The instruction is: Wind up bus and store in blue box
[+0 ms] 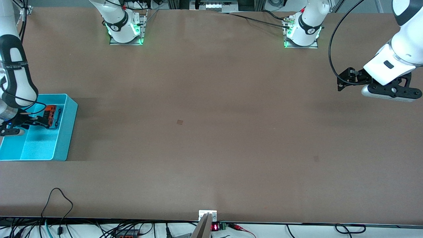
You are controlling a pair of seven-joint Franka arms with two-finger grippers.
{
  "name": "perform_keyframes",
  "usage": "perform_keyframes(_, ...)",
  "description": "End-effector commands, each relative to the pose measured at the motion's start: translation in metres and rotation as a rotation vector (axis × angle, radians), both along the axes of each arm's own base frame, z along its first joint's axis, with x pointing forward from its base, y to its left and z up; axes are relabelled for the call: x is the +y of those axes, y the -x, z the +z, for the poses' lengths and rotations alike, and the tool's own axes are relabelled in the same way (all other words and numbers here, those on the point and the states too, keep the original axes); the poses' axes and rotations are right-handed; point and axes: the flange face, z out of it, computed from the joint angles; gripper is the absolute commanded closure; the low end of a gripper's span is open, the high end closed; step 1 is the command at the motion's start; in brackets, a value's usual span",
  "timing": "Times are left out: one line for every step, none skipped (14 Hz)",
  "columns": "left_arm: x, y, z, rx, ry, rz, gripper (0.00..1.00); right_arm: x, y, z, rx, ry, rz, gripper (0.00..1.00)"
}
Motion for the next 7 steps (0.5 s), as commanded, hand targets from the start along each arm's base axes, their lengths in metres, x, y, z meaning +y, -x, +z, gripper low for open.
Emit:
perform_keyframes(0.0,0.007,0.007,0.0,-0.014,-0.008,0.0,0.025,-0.002,0.075,-0.032,0.003,0.066,0.0)
perform_keyframes(0.0,0.006,0.009,-0.003,-0.014,-0.008,0.0,0.041,-0.006,0.097,-0.019,-0.011,0.093,0.0)
perform_keyframes(0.0,0.006,0.009,-0.003,-0.014,-0.008,0.0,0.058,-0.01,0.13,0.016,0.006,0.144,0.0)
perform_keyframes(0.0,0.006,0.008,-0.001,-0.014,-0.008,0.0,0.073,-0.014,0.161,0.052,0.03,0.178,0.0)
perform_keyframes(0.0,0.006,0.009,-0.003,-0.014,-0.008,0.0,0.091,-0.015,0.186,0.075,0.024,0.173,0.0)
perform_keyframes(0.0,0.006,0.009,-0.003,-0.014,-0.008,0.0,0.111,-0.013,0.211,0.099,0.019,0.16,0.0)
perform_keyframes(0.0,0.006,0.009,-0.004,-0.013,-0.008,0.0,0.14,-0.011,0.232,0.141,0.052,0.172,0.0)
